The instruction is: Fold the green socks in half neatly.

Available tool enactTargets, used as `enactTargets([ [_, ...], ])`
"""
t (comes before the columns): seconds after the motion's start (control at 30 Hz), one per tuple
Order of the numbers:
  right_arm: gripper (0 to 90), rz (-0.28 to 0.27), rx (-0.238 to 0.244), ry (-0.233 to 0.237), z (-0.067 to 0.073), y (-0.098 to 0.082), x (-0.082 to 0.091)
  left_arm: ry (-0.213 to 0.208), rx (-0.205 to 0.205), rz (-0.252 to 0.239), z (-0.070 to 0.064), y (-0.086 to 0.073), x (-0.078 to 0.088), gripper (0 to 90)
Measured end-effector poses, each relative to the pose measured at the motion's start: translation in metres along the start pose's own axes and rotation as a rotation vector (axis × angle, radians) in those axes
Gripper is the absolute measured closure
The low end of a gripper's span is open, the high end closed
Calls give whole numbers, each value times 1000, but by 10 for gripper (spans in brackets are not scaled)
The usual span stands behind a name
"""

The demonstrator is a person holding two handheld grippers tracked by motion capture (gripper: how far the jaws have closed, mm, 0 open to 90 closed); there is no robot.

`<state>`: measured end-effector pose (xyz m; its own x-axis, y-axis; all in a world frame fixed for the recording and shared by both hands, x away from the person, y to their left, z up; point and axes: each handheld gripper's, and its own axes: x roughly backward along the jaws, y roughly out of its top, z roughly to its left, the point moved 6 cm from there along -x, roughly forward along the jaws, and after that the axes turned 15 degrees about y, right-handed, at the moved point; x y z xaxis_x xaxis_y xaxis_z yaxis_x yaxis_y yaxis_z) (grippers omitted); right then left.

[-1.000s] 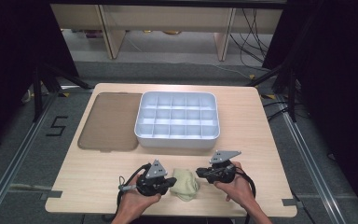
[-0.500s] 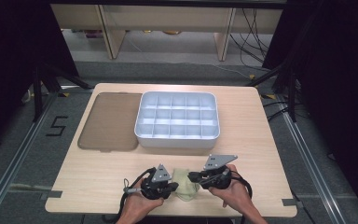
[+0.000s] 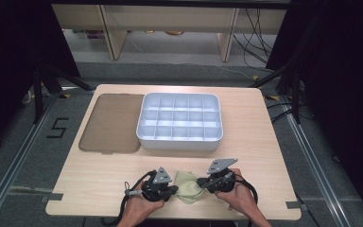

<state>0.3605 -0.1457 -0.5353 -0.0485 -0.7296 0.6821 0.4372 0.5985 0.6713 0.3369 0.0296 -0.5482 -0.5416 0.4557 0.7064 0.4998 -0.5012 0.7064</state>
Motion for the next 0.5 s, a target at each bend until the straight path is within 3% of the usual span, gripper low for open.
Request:
enactTargets([
  [0.1, 847, 17, -6, -4, -1, -2, -3, 2, -1, 1, 0, 0, 0, 891],
  [0.17, 848, 14, -8, 4, -1, -3, -3, 4, 21, 1, -2, -1, 0, 891],
  [0.3, 842, 6, -4, 3, -2, -3, -1, 2, -11, 2, 0, 0, 1, 889],
  [0.5, 839, -26, 33, 32, 15, 3, 7, 10, 2, -31, 1, 14, 7, 885],
])
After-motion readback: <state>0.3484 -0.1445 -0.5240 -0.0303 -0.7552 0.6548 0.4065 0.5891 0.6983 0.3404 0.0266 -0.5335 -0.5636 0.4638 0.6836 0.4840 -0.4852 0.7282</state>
